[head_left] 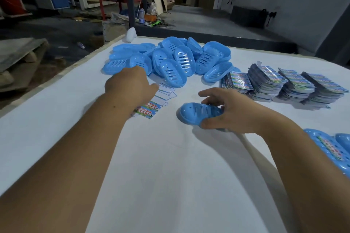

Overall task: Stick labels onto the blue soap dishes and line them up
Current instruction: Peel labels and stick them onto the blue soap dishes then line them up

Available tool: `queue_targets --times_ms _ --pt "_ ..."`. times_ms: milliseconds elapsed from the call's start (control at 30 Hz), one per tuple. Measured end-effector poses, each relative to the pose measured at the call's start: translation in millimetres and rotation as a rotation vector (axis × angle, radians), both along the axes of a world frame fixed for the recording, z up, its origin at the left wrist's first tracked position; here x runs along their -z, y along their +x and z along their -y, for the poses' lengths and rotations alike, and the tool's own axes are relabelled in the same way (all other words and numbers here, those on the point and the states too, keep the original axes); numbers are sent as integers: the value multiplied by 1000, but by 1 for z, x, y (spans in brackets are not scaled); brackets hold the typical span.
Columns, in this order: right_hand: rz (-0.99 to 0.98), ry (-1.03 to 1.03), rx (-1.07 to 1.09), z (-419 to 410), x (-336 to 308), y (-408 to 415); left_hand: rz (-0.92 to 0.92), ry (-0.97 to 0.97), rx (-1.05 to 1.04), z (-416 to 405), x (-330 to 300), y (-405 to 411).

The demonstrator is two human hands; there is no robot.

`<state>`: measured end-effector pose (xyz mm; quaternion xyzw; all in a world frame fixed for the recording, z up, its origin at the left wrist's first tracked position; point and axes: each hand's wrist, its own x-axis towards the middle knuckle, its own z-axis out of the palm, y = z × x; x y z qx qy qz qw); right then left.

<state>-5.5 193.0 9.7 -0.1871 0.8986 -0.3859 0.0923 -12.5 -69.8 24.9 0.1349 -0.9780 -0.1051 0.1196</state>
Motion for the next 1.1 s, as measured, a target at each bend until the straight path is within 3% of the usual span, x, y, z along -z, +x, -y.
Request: queue_targets --times_ms 100,233,500,667,767,867,967,1100 --pt "-47 69 0 1 -3 1 159 31 28 3 -4 4" --pt "-111 115 13 2 -3 2 219 10 46 -1 -6 12" --pt "-134 74 40 2 -2 1 198 99 42 -4 -6 12" --pt "-171 50 61 3 -2 0 81 223 68 -7 -5 9" --pt "-265 38 121 7 1 0 -96 381 102 -8 -7 6" --pt "-387 -34 210 17 5 0 -222 697 179 -17 -9 9" --pt "-351 -205 245 26 5 1 -143 1090 304 -35 -9 16" --pt "-259 -351 217 30 3 2 -56 1298 388 -49 -4 19"
